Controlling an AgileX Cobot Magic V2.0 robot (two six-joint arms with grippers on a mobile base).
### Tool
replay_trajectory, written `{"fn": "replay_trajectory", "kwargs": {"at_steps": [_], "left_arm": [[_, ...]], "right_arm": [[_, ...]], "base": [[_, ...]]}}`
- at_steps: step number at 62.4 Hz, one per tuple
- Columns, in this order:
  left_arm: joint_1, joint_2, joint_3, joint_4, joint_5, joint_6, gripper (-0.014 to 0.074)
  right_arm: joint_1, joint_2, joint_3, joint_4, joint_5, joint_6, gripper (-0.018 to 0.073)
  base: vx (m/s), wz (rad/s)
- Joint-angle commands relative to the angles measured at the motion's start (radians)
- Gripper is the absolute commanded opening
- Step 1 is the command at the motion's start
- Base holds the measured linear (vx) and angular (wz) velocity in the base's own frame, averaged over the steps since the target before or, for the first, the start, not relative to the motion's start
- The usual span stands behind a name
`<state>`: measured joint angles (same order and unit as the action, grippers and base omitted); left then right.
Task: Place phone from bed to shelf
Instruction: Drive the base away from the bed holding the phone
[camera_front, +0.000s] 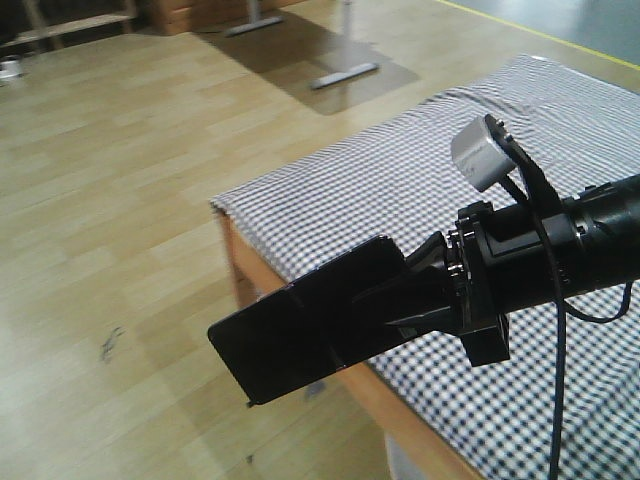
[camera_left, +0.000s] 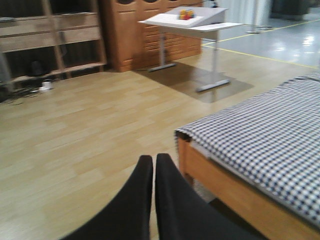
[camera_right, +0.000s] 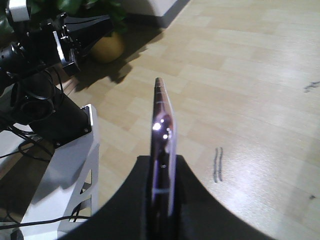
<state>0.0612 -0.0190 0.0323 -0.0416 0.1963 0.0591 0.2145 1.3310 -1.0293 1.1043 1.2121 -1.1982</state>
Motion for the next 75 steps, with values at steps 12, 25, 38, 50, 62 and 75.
{"fn": "replay_trajectory", "kwargs": {"at_steps": [12, 25, 38, 50, 62, 75], "left_arm": [[0.001, -0.008, 0.007, -0.009, -0.070, 0.000, 0.0001], [0.001, -0.008, 0.007, -0.009, -0.070, 0.000, 0.0001], [0.001, -0.008, 0.007, -0.009, -0.070, 0.000, 0.0001], [0.001, -0.008, 0.007, -0.009, -0.070, 0.000, 0.0001], [0.001, -0.008, 0.007, -0.009, -0.070, 0.000, 0.0001], [0.001, -0.008, 0.007, -0.009, -0.070, 0.000, 0.0001]], "right_arm": [[-0.001, -0.031, -0.026, 0.082, 0.062, -0.011, -0.0002], [-0.001, -0.031, -0.026, 0.082, 0.062, -0.011, -0.0002], [-0.001, -0.031, -0.026, 0.082, 0.062, -0.011, -0.0002], [-0.001, -0.031, -0.026, 0.082, 0.062, -0.011, -0.0002], [-0.001, -0.031, -0.026, 0.082, 0.062, -0.011, -0.0002], [-0.001, -0.031, -0.026, 0.082, 0.062, -0.014, -0.0002]], "base": [[-0.14, 0.64], [-0.13, 0.61], [-0.12, 0.56], [-0.11, 0.45], [-0.09, 0.34], [-0.05, 0.21]]}}
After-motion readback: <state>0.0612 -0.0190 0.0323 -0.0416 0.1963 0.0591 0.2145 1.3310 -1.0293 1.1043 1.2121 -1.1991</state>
